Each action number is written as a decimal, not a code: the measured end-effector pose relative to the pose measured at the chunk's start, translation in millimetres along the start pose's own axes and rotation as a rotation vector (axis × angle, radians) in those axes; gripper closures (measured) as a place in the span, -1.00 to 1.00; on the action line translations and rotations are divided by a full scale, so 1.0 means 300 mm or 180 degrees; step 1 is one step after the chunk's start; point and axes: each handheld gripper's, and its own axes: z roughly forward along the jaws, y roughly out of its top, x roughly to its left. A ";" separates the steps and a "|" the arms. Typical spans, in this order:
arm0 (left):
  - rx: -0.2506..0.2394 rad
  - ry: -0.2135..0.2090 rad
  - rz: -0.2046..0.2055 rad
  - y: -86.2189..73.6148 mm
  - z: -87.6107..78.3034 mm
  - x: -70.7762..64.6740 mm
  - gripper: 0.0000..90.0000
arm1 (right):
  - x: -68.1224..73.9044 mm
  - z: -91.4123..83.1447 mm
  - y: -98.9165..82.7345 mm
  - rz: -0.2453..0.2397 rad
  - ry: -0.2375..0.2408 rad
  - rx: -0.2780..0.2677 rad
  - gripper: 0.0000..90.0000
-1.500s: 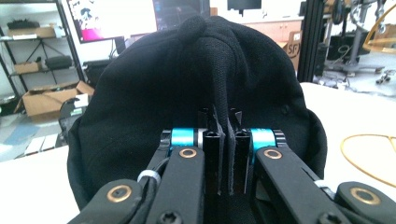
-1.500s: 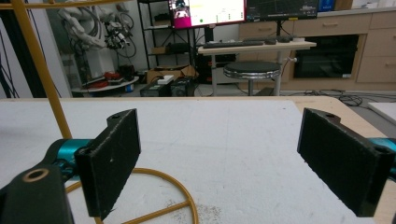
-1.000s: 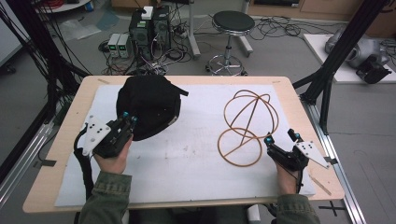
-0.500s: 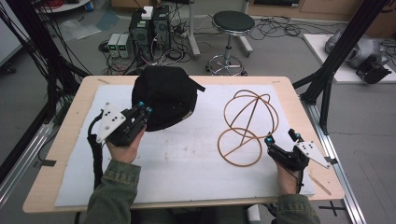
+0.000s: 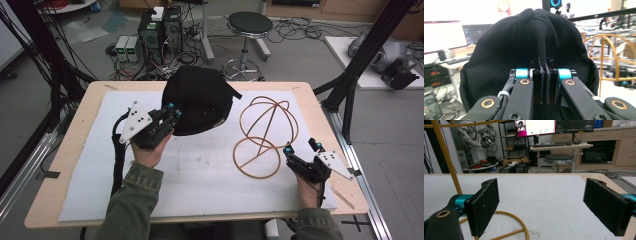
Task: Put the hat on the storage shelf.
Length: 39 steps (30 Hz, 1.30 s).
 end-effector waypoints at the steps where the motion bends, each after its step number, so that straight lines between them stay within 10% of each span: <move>1: -0.0012 -0.0025 0.0016 0.004 0.008 -0.002 0.94 | 0.000 0.000 0.000 -0.0002 -0.0001 0.0001 -0.72; 39: -0.0486 -0.0551 -0.0156 0.079 0.167 -0.106 0.94 | 0.000 0.001 -0.002 -0.0032 0.0014 0.0014 -0.72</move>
